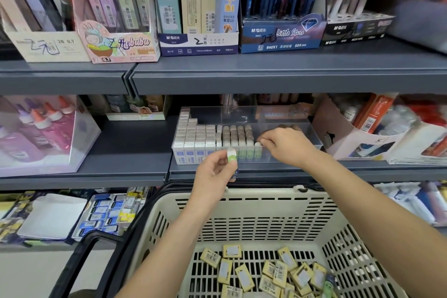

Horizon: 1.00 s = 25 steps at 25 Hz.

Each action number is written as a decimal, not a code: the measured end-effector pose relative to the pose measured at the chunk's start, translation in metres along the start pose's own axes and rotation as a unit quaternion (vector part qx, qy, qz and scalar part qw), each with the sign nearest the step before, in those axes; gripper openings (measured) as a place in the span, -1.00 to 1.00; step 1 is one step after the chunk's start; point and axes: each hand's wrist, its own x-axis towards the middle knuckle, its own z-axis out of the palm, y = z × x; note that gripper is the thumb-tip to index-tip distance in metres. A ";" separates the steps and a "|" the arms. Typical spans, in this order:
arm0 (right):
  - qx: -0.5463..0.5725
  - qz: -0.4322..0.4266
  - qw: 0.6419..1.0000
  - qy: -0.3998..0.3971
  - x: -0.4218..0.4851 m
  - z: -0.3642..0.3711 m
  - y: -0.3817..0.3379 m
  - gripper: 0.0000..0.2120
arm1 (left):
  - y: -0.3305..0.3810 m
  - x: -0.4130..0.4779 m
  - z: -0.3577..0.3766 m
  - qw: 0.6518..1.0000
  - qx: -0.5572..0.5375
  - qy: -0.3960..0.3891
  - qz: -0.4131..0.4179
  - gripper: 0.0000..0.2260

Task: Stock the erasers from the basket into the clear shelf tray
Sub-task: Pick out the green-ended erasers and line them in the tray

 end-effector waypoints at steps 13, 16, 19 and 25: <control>0.315 -0.002 0.948 0.038 -0.042 -0.022 -0.004 -0.97 | 0.009 -0.002 0.020 0.994 0.098 -0.034 0.027 -0.84; 0.264 0.063 0.957 0.099 -0.026 -0.033 0.012 -0.93 | 0.008 -0.006 0.006 0.992 0.118 0.001 0.033 -0.84; 0.216 0.083 0.969 0.090 -0.005 -0.032 0.014 -0.90 | 0.006 -0.013 0.001 0.993 0.118 -0.006 0.024 -0.84; 0.149 0.097 0.984 0.024 0.015 -0.014 0.010 -0.91 | 0.002 -0.019 -0.002 0.997 0.083 -0.001 0.009 -0.82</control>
